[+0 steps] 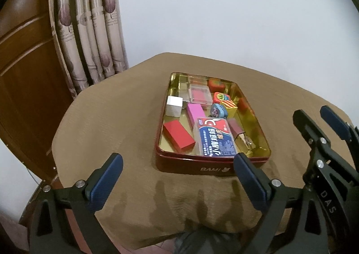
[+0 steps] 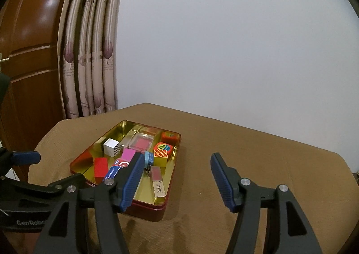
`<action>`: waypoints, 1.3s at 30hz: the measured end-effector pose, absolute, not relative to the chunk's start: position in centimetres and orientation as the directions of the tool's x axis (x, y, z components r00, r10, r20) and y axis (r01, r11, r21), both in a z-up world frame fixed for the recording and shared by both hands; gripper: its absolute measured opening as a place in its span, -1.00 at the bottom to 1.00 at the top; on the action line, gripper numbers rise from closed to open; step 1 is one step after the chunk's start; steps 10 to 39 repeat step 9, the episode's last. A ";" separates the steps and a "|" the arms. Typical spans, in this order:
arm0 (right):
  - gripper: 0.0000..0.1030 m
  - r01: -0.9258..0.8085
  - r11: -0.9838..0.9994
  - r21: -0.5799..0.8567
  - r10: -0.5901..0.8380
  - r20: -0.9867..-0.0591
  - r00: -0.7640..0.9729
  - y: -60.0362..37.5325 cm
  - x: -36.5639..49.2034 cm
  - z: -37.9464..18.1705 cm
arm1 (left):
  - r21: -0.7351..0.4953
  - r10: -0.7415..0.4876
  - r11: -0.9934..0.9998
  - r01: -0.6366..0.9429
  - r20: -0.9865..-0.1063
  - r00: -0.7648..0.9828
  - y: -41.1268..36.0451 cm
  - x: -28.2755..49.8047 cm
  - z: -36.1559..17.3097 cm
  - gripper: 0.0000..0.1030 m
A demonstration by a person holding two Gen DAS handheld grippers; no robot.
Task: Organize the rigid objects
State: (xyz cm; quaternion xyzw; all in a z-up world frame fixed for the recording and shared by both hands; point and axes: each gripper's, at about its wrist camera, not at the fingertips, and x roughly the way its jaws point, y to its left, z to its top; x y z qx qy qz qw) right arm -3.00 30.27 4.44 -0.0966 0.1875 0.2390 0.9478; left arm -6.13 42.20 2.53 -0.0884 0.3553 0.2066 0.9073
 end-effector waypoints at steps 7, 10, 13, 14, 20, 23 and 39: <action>0.22 -0.483 0.870 -0.103 0.406 -0.409 0.818 30.5 -3.1 4.6 | 0.002 0.324 0.898 -0.441 -0.681 0.657 41.9 -6.4 2.8 0.89; 0.22 -0.485 0.869 -0.101 0.408 -0.409 0.816 30.5 -3.1 4.7 | 0.003 0.325 0.896 -0.444 -0.687 0.650 42.0 -6.4 2.8 0.89; 0.22 -0.485 0.869 -0.101 0.408 -0.409 0.816 30.5 -3.1 4.7 | 0.003 0.325 0.896 -0.444 -0.687 0.650 42.0 -6.4 2.8 0.89; 0.22 -0.485 0.869 -0.101 0.408 -0.409 0.816 30.5 -3.1 4.7 | 0.003 0.325 0.896 -0.444 -0.687 0.650 42.0 -6.4 2.8 0.89; 0.22 -0.485 0.869 -0.101 0.408 -0.409 0.816 30.5 -3.1 4.7 | 0.003 0.325 0.896 -0.444 -0.687 0.650 42.0 -6.4 2.8 0.89; 0.22 -0.485 0.869 -0.101 0.408 -0.409 0.816 30.5 -3.1 4.7 | 0.003 0.325 0.896 -0.444 -0.687 0.650 42.0 -6.4 2.8 0.89; 0.22 -0.485 0.869 -0.101 0.408 -0.409 0.816 30.5 -3.1 4.7 | 0.003 0.325 0.896 -0.444 -0.687 0.650 42.0 -6.4 2.8 0.89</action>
